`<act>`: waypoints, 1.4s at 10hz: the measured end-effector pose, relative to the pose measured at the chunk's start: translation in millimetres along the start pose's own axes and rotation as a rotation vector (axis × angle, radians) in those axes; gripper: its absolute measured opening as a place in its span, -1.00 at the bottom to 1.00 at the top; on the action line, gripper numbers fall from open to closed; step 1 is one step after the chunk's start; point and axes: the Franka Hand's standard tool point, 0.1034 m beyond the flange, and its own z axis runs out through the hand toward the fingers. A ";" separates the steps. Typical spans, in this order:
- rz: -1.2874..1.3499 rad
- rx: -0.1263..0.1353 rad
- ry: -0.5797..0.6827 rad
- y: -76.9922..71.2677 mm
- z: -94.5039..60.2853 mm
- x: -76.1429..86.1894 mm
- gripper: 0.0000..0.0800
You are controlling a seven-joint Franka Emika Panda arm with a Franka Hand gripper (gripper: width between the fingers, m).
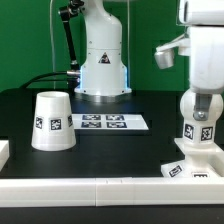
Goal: Assemble lamp
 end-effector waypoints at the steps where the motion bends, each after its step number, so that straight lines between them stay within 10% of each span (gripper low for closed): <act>1: 0.121 0.002 0.005 -0.1 -0.1 0.6 0.44; 11: 0.751 -0.003 0.009 3.0 -4.7 0.4 0.45; 14: 0.747 -0.002 0.008 2.2 -4.1 0.5 0.73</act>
Offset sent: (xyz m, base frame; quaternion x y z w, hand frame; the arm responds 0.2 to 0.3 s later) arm -0.0015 0.0042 0.0012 0.0163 0.0107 0.2787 0.9602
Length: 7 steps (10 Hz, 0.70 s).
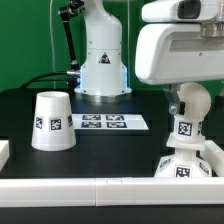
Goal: Assemble lamp
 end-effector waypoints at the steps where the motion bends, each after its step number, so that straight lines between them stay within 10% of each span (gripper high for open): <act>1: -0.007 -0.002 -0.002 -3.2 -1.8 -4.1 0.73; 7: -0.038 -0.019 0.028 -13.0 -21.8 -77.9 0.75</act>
Offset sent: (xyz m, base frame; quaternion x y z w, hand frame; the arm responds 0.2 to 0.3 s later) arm -0.0401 -0.0081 0.0159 -0.0147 0.0092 -0.0241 0.9996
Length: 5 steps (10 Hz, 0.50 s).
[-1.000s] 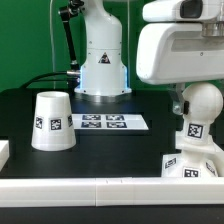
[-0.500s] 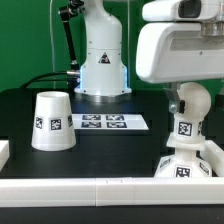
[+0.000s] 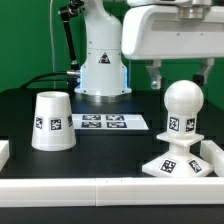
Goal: Assemble lamp
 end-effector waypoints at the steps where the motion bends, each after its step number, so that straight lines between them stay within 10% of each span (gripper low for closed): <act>1: 0.001 0.001 -0.002 -0.2 1.1 3.1 0.75; 5: 0.030 -0.003 -0.003 -1.8 1.7 -12.6 0.75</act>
Offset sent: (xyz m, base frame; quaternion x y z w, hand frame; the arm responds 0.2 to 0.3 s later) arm 0.0000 0.0000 0.0000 0.0000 0.0000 0.0000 1.0000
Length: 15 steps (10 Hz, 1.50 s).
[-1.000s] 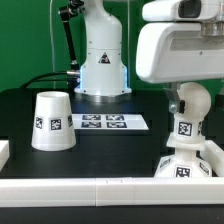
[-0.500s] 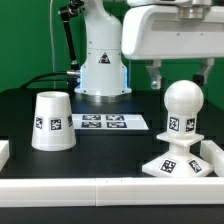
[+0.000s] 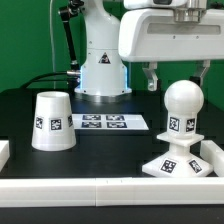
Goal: Assemble lamp
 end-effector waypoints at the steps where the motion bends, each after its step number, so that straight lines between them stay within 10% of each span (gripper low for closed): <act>1: 0.014 -0.005 0.000 3.8 0.7 -19.4 0.75; 4: 0.054 -0.011 -0.004 31.6 11.6 -66.3 0.75; 10: 0.125 -0.020 -0.008 40.7 10.7 -72.7 0.75; 13: 0.149 -0.024 -0.042 80.0 7.2 -118.9 0.75; 15: 0.152 -0.025 -0.050 92.5 5.3 -122.5 0.75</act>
Offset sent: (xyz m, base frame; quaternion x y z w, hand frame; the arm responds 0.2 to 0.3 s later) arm -0.0368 -0.0603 -0.0118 -0.0112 0.0175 -0.0066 0.9998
